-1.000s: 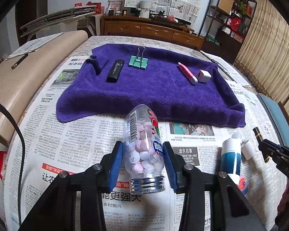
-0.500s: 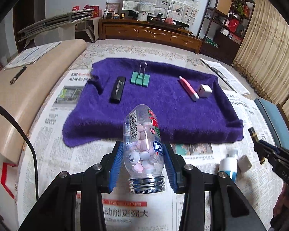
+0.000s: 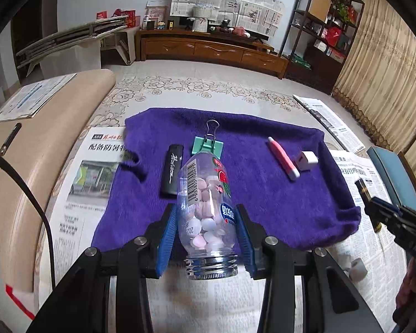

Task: Organize rigid objects
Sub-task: 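Carry pill bottle and Grand Reserve bottle onto the towel and open both tools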

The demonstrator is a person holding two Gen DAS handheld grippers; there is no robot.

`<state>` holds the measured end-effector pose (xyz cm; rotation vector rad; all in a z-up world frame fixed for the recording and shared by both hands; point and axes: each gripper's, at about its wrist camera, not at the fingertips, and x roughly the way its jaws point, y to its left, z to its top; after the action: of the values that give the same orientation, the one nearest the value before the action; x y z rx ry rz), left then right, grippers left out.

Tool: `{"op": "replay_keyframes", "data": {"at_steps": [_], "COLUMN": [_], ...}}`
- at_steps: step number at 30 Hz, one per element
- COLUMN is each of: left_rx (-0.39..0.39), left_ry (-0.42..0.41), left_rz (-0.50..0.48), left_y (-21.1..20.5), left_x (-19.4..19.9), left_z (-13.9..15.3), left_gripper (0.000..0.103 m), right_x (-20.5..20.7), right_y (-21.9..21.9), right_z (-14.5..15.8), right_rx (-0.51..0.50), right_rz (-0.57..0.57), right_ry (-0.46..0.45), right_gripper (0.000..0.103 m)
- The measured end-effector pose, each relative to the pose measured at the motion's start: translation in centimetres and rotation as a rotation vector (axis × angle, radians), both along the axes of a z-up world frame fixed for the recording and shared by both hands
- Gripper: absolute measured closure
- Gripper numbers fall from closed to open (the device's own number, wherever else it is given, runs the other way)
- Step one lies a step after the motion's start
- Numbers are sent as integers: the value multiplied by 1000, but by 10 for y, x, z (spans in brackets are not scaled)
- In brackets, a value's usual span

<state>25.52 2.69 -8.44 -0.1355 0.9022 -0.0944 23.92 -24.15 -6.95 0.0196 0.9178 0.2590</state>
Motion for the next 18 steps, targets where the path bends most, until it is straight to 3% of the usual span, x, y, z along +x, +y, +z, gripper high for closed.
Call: {"op": "replay_keyframes", "data": {"at_steps": [12, 18], "left_rx": [3, 0], "left_ry": [39, 56], "left_rz": [-28, -43], "left_y": [-2, -7], "left_x": [41, 53], "left_z": [-20, -30], "left_gripper": [64, 64], "right_x": [65, 78], "right_y": [23, 26], "right_z": [-22, -39], "right_rx": [-64, -78], "right_rz": [16, 11], "right_ry": [80, 111], "right_gripper": [80, 80]}}
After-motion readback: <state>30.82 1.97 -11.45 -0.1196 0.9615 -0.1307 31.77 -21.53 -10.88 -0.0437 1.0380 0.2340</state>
